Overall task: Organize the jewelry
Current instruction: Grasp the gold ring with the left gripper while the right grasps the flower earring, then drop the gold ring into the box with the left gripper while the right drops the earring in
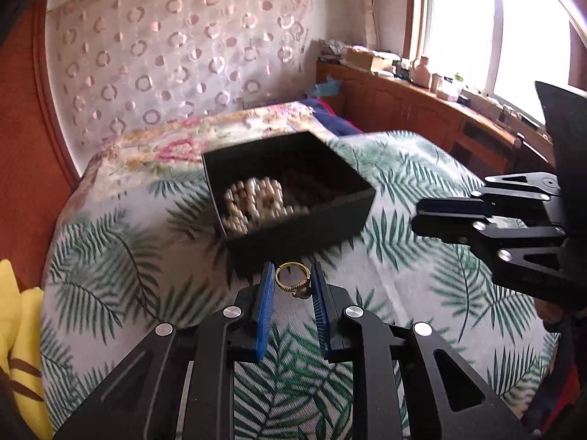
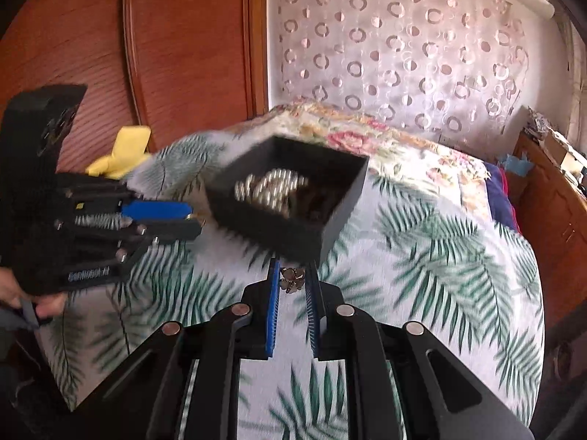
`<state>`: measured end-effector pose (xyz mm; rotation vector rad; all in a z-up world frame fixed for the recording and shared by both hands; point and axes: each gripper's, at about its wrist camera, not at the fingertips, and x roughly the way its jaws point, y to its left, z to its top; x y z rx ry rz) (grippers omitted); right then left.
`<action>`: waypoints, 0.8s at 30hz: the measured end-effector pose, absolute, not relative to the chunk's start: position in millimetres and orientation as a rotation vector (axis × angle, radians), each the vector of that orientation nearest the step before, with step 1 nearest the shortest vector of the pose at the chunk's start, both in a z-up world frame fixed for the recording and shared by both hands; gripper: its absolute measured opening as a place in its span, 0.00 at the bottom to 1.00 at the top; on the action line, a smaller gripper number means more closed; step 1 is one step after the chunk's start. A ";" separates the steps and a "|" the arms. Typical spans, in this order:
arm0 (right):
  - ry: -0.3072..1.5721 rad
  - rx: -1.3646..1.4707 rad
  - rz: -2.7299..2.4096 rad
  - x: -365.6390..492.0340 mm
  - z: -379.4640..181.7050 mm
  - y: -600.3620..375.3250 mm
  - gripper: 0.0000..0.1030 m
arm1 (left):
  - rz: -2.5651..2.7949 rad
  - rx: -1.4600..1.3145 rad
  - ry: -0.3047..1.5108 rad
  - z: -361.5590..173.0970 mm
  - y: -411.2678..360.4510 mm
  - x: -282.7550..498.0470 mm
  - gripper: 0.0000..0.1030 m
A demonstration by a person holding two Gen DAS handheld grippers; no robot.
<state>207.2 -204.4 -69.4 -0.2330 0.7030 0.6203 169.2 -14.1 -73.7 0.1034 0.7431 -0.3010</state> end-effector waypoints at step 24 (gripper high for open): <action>0.750 -0.113 0.630 282.9 -51.2 -185.2 0.27 | -0.255 0.078 0.721 -51.9 -10.6 234.8 0.18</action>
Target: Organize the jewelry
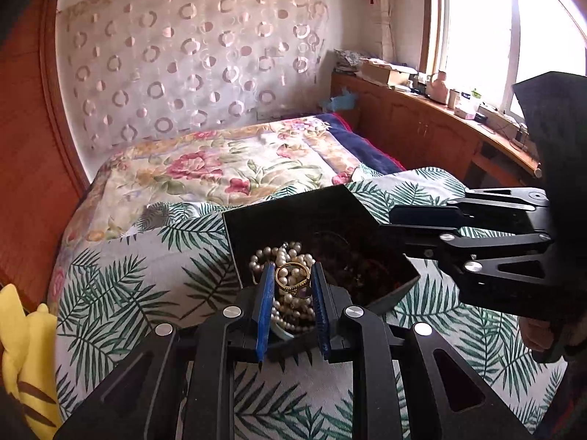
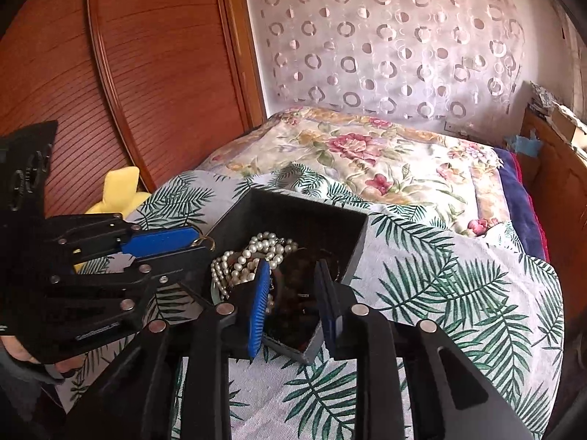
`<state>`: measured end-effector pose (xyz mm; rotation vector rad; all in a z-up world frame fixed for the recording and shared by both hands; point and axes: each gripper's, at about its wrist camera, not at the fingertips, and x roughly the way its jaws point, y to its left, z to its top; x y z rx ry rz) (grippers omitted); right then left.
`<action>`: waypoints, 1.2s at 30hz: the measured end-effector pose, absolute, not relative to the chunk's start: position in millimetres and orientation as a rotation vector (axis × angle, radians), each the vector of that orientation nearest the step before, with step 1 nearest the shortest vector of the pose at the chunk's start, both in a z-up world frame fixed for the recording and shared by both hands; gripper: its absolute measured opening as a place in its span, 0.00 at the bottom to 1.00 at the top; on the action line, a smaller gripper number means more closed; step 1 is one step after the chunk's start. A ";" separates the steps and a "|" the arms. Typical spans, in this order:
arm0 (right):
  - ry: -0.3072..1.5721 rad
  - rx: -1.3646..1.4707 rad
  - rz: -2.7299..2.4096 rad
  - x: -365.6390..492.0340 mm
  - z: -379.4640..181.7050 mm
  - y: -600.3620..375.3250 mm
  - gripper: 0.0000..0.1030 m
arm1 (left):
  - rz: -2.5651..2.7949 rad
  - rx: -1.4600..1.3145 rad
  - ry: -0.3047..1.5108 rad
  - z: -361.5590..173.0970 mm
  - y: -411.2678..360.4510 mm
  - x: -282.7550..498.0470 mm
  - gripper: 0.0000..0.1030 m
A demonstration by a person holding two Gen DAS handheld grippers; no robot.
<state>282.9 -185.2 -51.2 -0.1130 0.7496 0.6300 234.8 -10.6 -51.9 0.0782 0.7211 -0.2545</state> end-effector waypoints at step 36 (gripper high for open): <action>0.497 0.028 0.419 106.2 -29.0 -269.5 0.93 | -0.045 0.002 0.562 -26.3 9.8 82.7 0.93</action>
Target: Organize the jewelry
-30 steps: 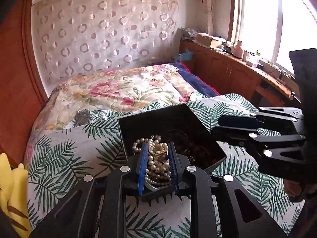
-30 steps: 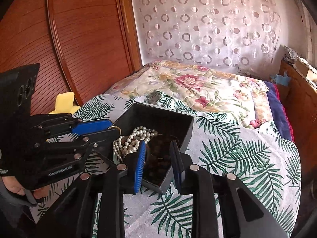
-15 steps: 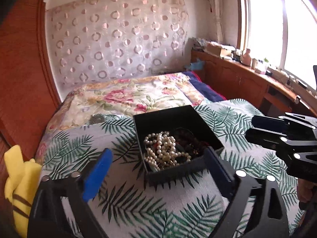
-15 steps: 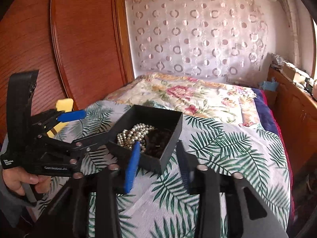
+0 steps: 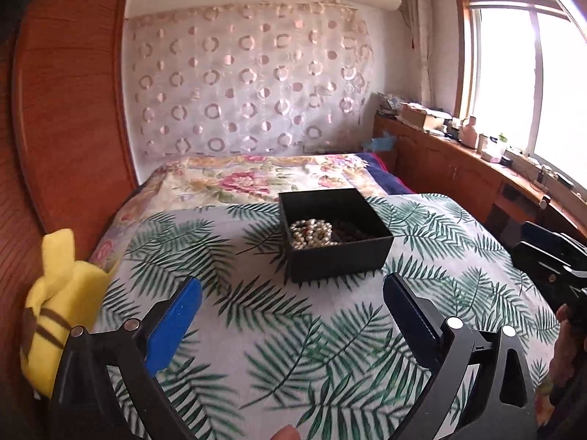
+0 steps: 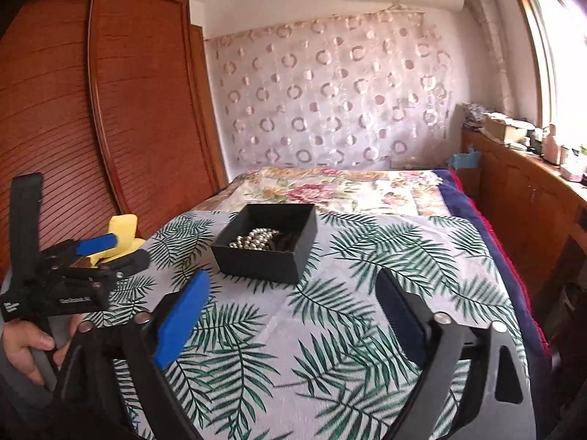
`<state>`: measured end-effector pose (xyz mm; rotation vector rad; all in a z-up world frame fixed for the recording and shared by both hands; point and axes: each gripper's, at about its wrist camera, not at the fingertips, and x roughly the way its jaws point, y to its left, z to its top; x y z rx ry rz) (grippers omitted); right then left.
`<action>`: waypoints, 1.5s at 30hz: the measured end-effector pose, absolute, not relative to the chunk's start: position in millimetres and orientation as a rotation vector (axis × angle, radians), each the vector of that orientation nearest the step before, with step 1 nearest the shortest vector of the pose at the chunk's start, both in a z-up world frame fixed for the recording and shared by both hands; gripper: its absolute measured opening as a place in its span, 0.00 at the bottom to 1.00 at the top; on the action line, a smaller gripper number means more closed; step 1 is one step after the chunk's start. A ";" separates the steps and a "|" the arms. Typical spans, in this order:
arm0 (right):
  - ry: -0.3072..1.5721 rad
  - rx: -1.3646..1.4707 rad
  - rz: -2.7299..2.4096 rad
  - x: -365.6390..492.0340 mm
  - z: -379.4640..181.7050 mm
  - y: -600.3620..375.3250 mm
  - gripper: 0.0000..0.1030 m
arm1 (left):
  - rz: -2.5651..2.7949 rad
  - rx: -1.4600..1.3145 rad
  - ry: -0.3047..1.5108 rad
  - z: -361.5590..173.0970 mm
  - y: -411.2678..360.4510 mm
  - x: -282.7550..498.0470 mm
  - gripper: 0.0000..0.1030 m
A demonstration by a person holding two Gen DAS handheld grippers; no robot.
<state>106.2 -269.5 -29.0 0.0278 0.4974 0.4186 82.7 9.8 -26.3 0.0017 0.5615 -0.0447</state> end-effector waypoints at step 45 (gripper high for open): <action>0.466 0.039 0.304 93.0 -44.2 -272.8 0.98 | 0.006 -0.002 0.507 -22.7 14.9 42.5 0.93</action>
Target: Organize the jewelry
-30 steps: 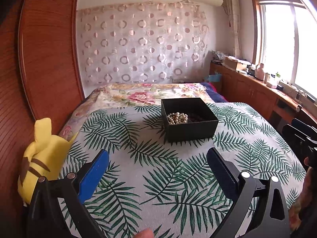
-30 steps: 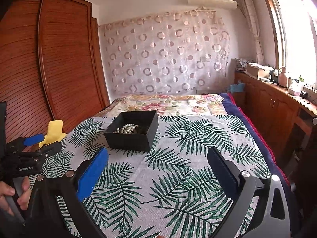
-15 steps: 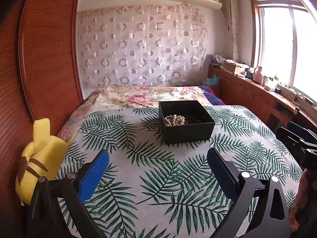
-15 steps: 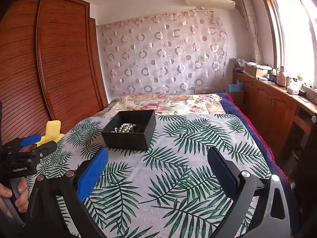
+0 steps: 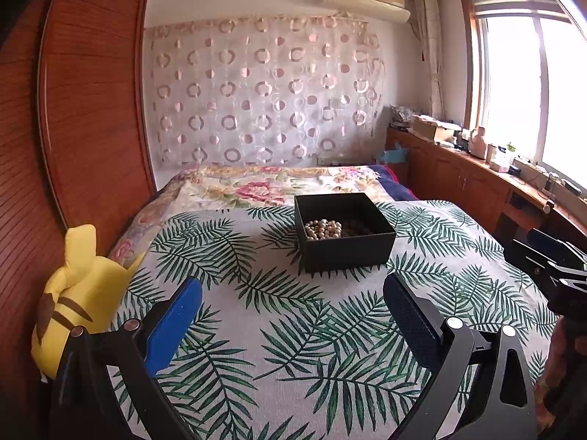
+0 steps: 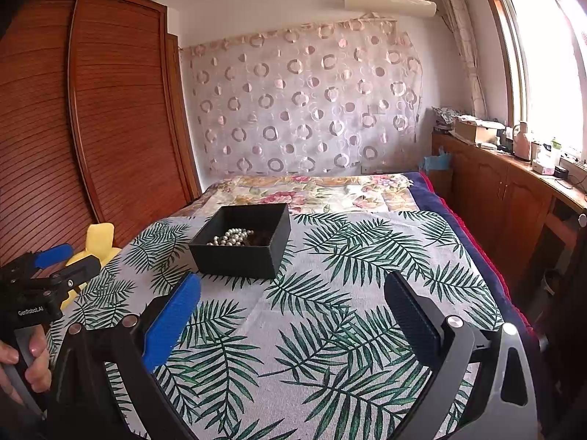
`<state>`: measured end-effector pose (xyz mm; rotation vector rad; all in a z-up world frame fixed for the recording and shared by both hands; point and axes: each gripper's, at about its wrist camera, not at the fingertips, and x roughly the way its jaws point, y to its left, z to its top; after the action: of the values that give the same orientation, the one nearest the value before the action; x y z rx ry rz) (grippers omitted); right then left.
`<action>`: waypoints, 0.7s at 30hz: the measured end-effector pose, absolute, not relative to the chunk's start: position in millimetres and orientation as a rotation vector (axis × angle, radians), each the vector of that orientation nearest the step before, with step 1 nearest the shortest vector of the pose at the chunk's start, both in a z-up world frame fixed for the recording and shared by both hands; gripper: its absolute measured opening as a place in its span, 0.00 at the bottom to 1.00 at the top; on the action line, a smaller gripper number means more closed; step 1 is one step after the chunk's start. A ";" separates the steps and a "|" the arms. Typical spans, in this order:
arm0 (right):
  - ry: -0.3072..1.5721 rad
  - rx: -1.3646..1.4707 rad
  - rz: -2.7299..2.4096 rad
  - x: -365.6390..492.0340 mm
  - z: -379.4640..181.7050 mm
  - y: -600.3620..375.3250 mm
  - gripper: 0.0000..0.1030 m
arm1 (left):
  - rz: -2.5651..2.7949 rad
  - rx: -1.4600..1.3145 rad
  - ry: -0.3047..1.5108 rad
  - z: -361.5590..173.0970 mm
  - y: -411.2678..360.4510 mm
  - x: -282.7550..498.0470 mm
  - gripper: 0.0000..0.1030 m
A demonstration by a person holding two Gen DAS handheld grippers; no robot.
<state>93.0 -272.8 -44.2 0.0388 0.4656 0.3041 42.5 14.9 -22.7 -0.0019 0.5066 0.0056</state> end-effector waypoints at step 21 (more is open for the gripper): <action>0.465 0.037 0.305 92.9 -44.1 -272.7 0.98 | 0.007 0.001 0.510 -20.6 17.0 41.4 0.93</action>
<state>92.9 -272.7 -44.1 0.0373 0.4653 0.3049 41.4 17.0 -20.6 0.0009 0.5101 0.0067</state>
